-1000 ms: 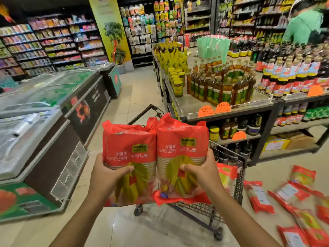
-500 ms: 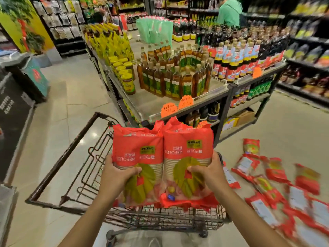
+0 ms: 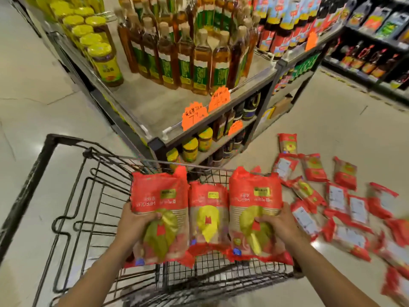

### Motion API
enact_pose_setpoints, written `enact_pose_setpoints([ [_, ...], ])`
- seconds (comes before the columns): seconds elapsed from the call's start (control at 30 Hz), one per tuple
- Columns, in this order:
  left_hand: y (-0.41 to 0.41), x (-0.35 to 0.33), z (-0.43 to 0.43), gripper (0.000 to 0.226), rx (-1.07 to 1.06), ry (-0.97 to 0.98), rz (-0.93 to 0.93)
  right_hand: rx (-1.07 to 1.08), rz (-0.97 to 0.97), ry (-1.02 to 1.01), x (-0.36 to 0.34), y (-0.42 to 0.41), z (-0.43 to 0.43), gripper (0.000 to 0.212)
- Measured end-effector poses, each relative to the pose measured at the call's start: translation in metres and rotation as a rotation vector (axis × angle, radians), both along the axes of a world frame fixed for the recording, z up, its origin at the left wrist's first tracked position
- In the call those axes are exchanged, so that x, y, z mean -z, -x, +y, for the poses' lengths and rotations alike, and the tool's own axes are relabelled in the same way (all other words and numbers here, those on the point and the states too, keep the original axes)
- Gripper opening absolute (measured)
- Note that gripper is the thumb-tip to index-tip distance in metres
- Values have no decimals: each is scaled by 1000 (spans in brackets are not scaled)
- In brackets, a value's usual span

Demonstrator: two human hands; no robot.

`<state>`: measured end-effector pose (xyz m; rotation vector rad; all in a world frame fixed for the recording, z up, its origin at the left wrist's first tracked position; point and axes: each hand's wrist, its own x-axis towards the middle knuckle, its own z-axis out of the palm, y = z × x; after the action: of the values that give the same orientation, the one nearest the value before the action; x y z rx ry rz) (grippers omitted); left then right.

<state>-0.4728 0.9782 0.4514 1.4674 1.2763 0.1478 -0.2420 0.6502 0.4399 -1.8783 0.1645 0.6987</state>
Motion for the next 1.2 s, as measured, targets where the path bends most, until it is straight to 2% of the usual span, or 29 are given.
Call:
enact_pose_setpoints([
  [0.07,-6,39,20,87,22,6,79,9,41,50,28,-14,2,86],
  [0.13,-16,58,29,76,12,-20,126,-2,86,99,57,-29,7,80],
  [0.27,-37,89,47,75,-35,22,155,-65,136,184,117,-50,17,91],
  [0.3,-41,94,48,67,-39,38,160,-57,159,208,122,-51,21,88],
  [0.37,-46,106,52,50,-37,61,188,-37,195,217,129,-54,25,67],
  [0.4,-49,109,52,45,-37,71,187,-29,193,234,134,-56,23,65],
  [0.5,-50,115,51,49,-5,26,198,-15,163,293,144,-59,15,113],
  [0.53,-49,114,49,53,42,-33,232,-55,157,336,140,-57,15,108],
  [0.6,-46,109,47,62,153,-140,287,-149,91,456,123,-51,20,74],
  [0.63,-44,103,46,62,200,-181,297,-196,19,531,115,-47,23,65],
  [0.7,-40,89,45,54,290,-272,327,-339,-137,658,93,-38,36,67],
  [0.8,-43,44,43,44,443,-371,336,-567,-250,684,41,-22,71,69],
  [0.97,-52,-66,35,66,670,-723,306,-810,-661,582,-81,9,142,66],
  [1.07,-52,-142,26,71,684,-999,235,-853,-893,558,-158,33,167,68],
  [1.2,-42,-240,8,69,661,-1330,153,-793,-1173,582,-247,61,175,70],
])
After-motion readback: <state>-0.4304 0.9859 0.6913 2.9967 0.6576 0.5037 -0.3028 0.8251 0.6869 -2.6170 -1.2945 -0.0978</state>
